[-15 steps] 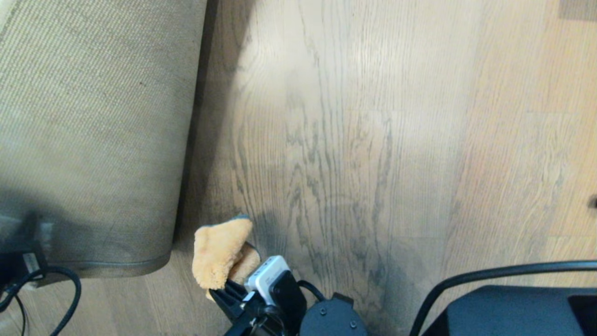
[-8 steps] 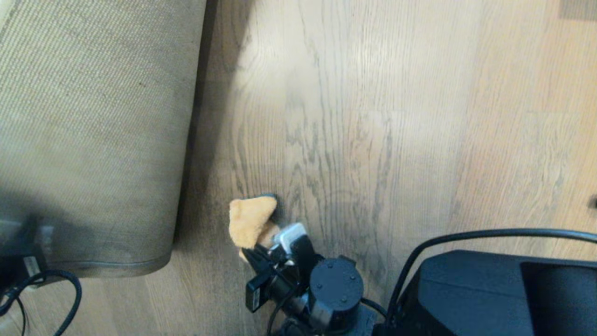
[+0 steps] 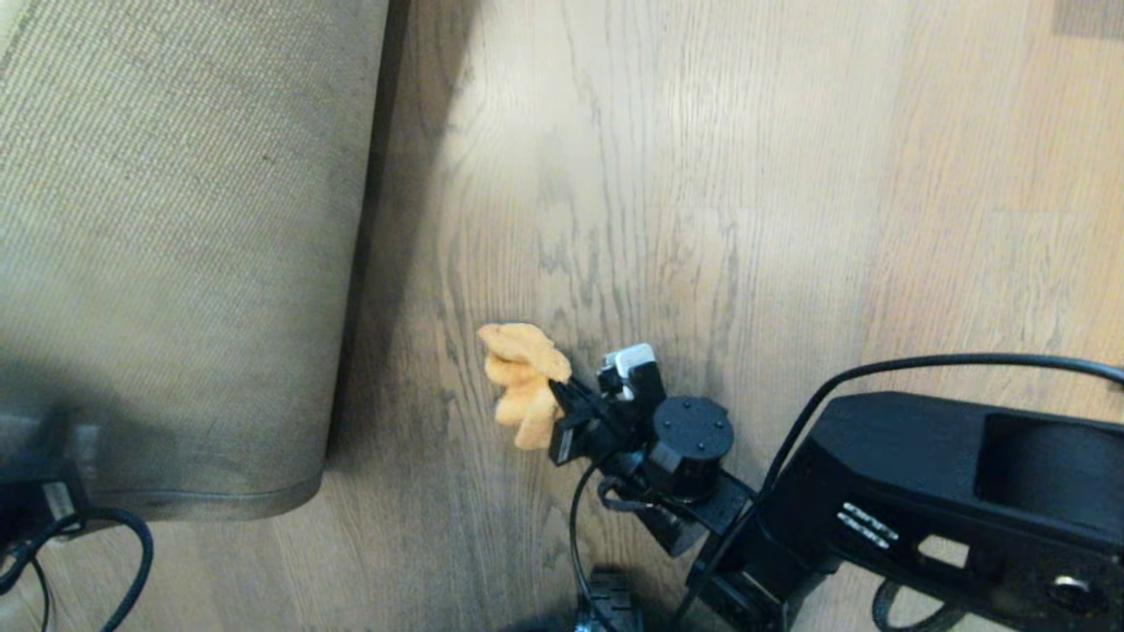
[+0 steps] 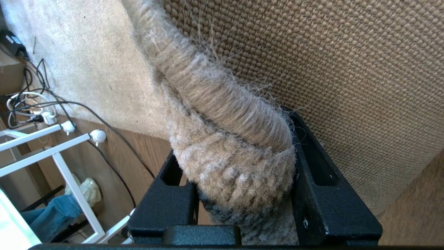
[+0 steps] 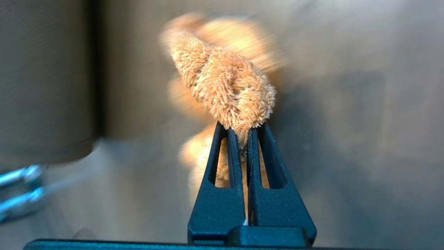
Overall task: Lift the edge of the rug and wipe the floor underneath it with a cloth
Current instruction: Wipe the floor under the carpet with a rag
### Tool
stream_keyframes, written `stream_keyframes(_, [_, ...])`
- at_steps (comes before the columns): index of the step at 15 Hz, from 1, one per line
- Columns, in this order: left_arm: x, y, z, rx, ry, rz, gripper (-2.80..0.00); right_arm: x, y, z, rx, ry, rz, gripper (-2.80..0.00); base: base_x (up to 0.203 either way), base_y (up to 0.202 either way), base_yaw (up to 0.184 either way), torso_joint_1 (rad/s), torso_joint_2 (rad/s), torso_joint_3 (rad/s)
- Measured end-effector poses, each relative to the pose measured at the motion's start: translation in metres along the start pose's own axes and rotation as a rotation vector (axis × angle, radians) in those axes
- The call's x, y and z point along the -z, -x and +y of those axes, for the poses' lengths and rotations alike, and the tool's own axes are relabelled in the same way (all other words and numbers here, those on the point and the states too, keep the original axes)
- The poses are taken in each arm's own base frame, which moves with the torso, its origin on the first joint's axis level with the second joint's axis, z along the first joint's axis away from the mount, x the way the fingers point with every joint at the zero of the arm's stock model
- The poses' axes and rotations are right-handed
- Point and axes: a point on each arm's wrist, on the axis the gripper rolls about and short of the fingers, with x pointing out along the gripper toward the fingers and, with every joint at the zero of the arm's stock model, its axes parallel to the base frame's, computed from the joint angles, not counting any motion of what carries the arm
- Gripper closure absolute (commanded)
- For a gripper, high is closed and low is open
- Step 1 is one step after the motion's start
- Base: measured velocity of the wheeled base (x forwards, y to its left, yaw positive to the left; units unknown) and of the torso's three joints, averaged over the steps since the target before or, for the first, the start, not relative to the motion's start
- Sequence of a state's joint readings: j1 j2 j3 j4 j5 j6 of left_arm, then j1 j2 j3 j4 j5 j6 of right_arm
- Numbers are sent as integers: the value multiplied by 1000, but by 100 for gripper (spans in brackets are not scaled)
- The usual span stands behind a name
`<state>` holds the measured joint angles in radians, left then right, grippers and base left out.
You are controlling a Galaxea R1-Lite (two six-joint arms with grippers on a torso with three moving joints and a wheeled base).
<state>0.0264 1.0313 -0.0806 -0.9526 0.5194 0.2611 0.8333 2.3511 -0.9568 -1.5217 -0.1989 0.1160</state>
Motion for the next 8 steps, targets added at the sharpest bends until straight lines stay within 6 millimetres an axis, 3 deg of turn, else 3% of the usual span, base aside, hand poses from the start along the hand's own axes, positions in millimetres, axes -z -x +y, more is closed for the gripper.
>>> stream_keyframes(8, [0,1,-1,15,-1,-2,0,-62,4,-72,175,13,-131,0,0,0,0,0,0,0])
